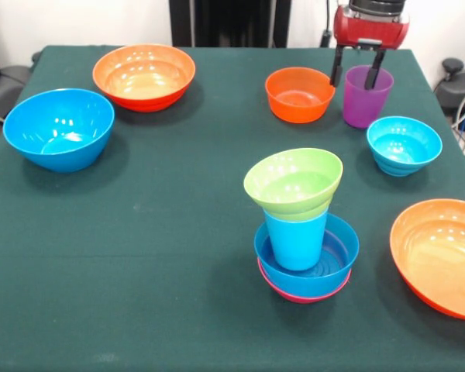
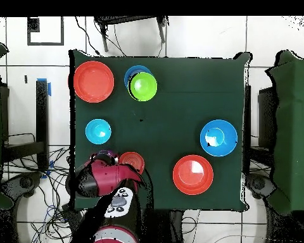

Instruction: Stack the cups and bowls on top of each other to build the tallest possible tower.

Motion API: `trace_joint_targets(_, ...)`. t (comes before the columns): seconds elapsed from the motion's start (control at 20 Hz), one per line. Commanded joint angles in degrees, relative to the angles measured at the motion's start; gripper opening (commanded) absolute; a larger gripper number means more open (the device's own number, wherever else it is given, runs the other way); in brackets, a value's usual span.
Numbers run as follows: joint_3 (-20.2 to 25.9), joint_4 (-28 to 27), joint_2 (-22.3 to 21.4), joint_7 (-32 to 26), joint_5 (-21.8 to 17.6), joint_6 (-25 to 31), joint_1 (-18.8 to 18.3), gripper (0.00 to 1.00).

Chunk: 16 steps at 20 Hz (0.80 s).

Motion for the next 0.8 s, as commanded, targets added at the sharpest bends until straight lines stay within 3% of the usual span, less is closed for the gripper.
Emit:
trace_joint_targets(0.05,4.45,3.51,4.41,11.71,0.9,-5.04,0.0,1.0)
trace_joint_targets(0.6,4.58,4.85,3.75,11.98,1.22,-7.08,-0.01,1.0)
trace_joint_targets(0.8,0.12,4.51,3.71,13.94,3.69,-11.05,3.83,1.0)
